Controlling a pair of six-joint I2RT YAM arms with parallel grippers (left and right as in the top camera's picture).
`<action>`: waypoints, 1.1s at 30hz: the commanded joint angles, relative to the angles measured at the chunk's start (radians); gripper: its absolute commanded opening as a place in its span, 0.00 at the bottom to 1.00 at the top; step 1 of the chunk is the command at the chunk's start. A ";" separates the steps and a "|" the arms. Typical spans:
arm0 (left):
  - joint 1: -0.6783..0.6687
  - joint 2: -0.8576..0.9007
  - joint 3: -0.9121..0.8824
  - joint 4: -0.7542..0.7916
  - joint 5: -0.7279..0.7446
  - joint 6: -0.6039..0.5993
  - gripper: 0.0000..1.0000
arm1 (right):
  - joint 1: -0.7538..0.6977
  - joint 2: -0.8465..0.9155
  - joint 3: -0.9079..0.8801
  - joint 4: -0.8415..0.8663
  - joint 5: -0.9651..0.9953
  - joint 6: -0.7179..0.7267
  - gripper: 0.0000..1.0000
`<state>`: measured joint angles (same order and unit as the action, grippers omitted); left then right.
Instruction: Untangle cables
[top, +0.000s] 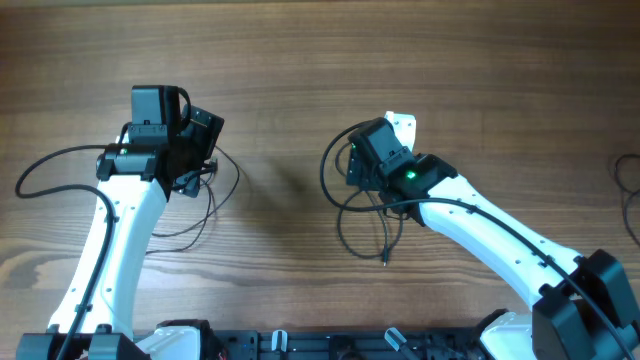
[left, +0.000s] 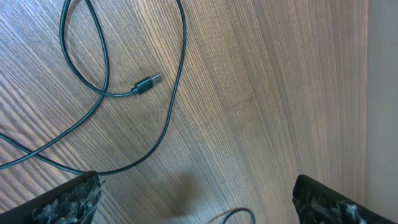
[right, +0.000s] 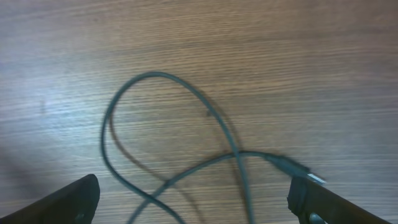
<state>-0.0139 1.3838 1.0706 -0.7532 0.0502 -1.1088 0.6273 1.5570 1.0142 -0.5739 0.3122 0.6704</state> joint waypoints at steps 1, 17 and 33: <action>-0.002 0.011 -0.006 0.000 -0.003 0.001 1.00 | -0.019 -0.012 0.005 -0.003 -0.103 0.070 1.00; -0.002 0.011 -0.006 0.000 -0.003 0.001 1.00 | -0.026 -0.256 0.005 -0.313 -0.157 0.170 1.00; -0.002 0.011 -0.006 0.000 -0.003 0.001 1.00 | -0.027 -0.261 0.005 -0.194 -0.105 0.167 1.00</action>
<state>-0.0139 1.3838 1.0706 -0.7536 0.0502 -1.1088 0.6029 1.2800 1.0142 -0.7773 0.1535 0.8265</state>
